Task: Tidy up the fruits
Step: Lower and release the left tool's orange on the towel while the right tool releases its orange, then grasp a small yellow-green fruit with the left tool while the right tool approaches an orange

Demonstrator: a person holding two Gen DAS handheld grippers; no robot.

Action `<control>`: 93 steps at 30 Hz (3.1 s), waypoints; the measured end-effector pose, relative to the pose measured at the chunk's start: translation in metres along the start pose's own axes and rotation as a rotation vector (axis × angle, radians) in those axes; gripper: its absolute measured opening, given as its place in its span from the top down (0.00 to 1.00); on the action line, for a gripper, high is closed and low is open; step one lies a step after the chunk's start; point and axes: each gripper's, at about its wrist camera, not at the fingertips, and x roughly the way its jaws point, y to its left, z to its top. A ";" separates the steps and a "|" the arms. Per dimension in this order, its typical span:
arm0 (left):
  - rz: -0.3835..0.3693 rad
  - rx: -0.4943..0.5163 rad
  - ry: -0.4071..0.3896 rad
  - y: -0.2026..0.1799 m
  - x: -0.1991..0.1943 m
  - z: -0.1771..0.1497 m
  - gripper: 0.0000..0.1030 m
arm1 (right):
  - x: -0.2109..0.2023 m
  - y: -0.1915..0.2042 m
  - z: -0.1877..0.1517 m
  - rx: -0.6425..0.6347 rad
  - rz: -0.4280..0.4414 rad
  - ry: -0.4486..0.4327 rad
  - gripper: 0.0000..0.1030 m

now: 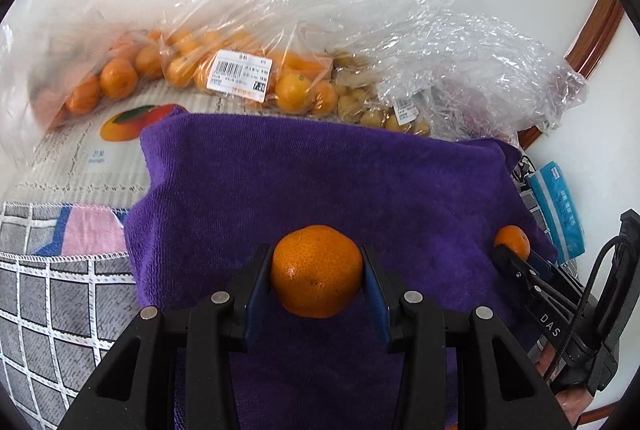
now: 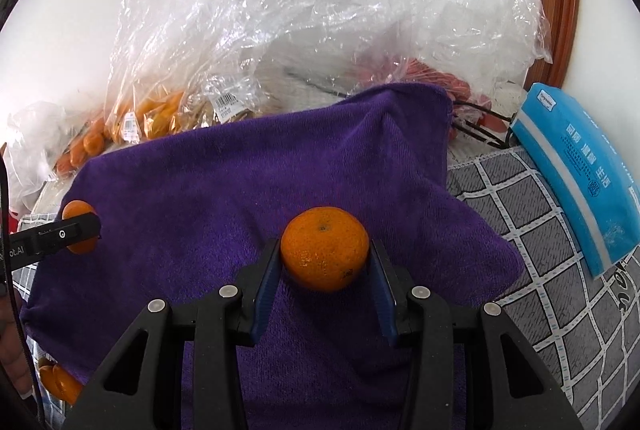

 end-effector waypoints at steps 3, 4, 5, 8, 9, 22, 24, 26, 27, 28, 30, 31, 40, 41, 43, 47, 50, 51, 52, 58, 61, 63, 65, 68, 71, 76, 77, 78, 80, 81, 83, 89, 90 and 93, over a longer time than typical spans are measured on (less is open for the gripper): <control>0.003 0.002 -0.007 -0.001 0.000 -0.001 0.60 | 0.001 0.001 -0.001 -0.006 -0.002 0.006 0.58; 0.006 0.001 -0.005 -0.001 0.000 -0.001 0.60 | 0.001 0.002 -0.002 -0.009 -0.008 0.007 0.58; 0.013 0.001 0.003 -0.001 0.000 -0.001 0.59 | 0.001 0.002 -0.002 -0.010 -0.011 0.007 0.58; 0.009 -0.005 0.002 -0.001 -0.005 -0.001 0.49 | -0.001 0.004 -0.002 -0.014 -0.015 0.018 0.57; 0.010 -0.009 -0.004 -0.001 -0.009 -0.002 0.46 | -0.005 0.004 -0.002 -0.012 -0.021 0.017 0.56; 0.040 0.004 -0.137 -0.011 -0.111 -0.029 0.39 | -0.099 0.008 -0.008 0.034 -0.053 -0.065 0.38; 0.043 0.018 -0.162 -0.015 -0.130 -0.038 0.39 | -0.117 0.010 -0.014 0.034 -0.050 -0.080 0.38; 0.067 0.043 -0.201 -0.018 -0.149 -0.051 0.39 | -0.133 0.012 -0.020 0.033 -0.048 -0.093 0.38; 0.084 0.046 -0.211 -0.019 -0.156 -0.056 0.39 | -0.143 0.013 -0.024 0.029 -0.042 -0.099 0.38; 0.101 0.046 -0.214 -0.019 -0.160 -0.061 0.39 | -0.150 0.014 -0.028 0.021 -0.037 -0.100 0.38; 0.116 0.030 -0.228 -0.017 -0.173 -0.071 0.40 | -0.164 0.017 -0.036 0.001 -0.070 -0.107 0.38; 0.117 0.011 -0.239 -0.014 -0.179 -0.077 0.40 | -0.169 0.018 -0.040 -0.005 -0.087 -0.112 0.38; 0.159 -0.067 -0.303 0.003 -0.198 -0.118 0.41 | -0.207 0.025 -0.088 -0.022 -0.057 -0.105 0.38; 0.149 -0.071 -0.277 0.006 -0.196 -0.121 0.41 | -0.208 0.026 -0.093 -0.020 -0.052 -0.099 0.38; 0.150 -0.052 -0.275 0.007 -0.196 -0.126 0.41 | -0.212 0.026 -0.102 -0.016 -0.043 -0.100 0.38; 0.202 -0.009 -0.299 0.007 -0.190 -0.142 0.41 | -0.217 0.026 -0.118 -0.024 -0.037 -0.142 0.38; 0.204 -0.010 -0.307 0.010 -0.185 -0.149 0.41 | -0.209 0.024 -0.124 -0.015 -0.019 -0.117 0.38; 0.204 -0.003 -0.314 0.010 -0.184 -0.151 0.41 | -0.207 0.023 -0.125 -0.015 -0.013 -0.115 0.38; 0.210 0.005 -0.319 0.009 -0.181 -0.153 0.40 | -0.205 0.023 -0.125 -0.015 -0.011 -0.116 0.38; 0.253 0.058 -0.298 0.007 -0.166 -0.156 0.39 | -0.183 0.019 -0.125 -0.006 -0.014 -0.113 0.38; 0.236 0.038 -0.278 0.015 -0.158 -0.156 0.39 | -0.168 0.019 -0.125 -0.007 -0.007 -0.106 0.41; 0.235 0.034 -0.261 0.021 -0.151 -0.156 0.40 | -0.158 0.022 -0.122 -0.016 -0.004 -0.101 0.45; 0.236 0.037 -0.246 0.025 -0.144 -0.155 0.40 | -0.149 0.025 -0.119 -0.027 0.003 -0.096 0.49; 0.211 0.038 -0.231 0.032 -0.135 -0.154 0.40 | -0.134 0.028 -0.112 -0.033 0.009 -0.083 0.54; 0.147 0.033 -0.207 0.038 -0.129 -0.155 0.40 | -0.117 0.028 -0.106 -0.029 0.024 -0.052 0.59; 0.075 0.043 -0.183 0.036 -0.120 -0.157 0.42 | -0.096 0.032 -0.102 -0.050 0.015 -0.024 0.68; 0.077 0.050 -0.176 0.034 -0.118 -0.157 0.44 | -0.093 0.032 -0.102 -0.051 0.011 -0.020 0.68; 0.077 0.058 -0.171 0.033 -0.115 -0.157 0.45 | -0.090 0.032 -0.102 -0.049 0.011 -0.015 0.68; 0.072 0.063 -0.151 0.032 -0.109 -0.156 0.53 | -0.085 0.032 -0.102 -0.040 0.024 -0.003 0.68; 0.071 0.059 -0.141 0.033 -0.106 -0.155 0.55 | -0.083 0.031 -0.102 -0.036 0.030 0.002 0.68; 0.055 0.033 -0.141 0.038 -0.107 -0.155 0.60 | -0.080 0.031 -0.103 -0.044 0.028 0.008 0.68; 0.062 0.005 -0.127 0.052 -0.109 -0.157 0.71 | -0.079 0.022 -0.104 -0.006 0.040 0.001 0.70; 0.070 0.007 -0.122 0.053 -0.107 -0.157 0.71 | -0.079 0.021 -0.104 0.002 0.046 0.001 0.70; 0.060 0.024 -0.093 0.051 -0.100 -0.154 0.71 | -0.081 0.020 -0.104 0.007 0.045 -0.006 0.70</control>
